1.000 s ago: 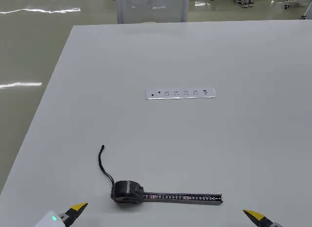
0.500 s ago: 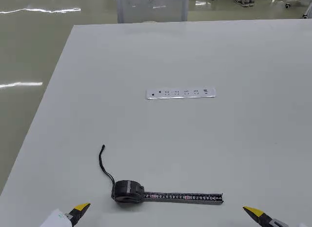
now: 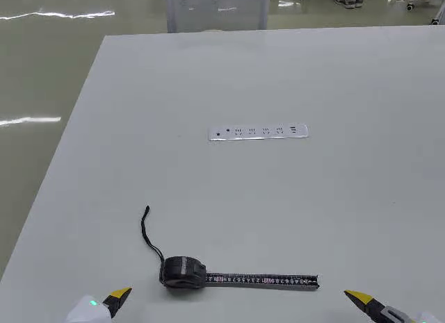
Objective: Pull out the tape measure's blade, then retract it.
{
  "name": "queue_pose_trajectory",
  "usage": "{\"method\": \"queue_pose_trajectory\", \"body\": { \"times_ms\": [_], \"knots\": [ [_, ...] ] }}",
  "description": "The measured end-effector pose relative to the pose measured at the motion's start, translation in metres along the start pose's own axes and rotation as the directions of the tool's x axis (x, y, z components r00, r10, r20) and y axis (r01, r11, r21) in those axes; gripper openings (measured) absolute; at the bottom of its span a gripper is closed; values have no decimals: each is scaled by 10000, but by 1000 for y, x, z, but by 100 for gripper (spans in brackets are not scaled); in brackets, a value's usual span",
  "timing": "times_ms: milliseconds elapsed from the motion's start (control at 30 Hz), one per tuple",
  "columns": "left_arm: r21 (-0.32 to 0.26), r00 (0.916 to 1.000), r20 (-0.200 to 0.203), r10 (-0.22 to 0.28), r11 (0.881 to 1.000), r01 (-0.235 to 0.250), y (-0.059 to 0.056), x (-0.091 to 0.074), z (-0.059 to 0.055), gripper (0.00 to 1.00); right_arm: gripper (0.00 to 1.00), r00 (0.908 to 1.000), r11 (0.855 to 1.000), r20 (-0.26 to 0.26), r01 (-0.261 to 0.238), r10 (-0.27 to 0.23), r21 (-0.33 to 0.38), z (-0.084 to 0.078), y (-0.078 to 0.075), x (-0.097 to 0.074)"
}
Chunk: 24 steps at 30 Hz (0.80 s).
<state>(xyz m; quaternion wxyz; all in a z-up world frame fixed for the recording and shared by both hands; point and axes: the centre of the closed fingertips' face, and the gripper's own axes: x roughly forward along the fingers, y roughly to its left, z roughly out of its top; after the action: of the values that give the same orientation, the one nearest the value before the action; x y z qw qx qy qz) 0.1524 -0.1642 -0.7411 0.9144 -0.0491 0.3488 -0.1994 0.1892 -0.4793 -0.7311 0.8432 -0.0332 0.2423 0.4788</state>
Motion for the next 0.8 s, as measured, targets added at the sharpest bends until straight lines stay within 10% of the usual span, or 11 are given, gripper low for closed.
{"method": "queue_pose_trajectory", "body": {
  "times_ms": [800],
  "knots": [
    [-463, 9990, 136, 430, 9980, -423, -3, 16, 11, 80, 62, 9995, 9997, -202, -228, 228, 12, -8, -11, 21]
  ]
}}
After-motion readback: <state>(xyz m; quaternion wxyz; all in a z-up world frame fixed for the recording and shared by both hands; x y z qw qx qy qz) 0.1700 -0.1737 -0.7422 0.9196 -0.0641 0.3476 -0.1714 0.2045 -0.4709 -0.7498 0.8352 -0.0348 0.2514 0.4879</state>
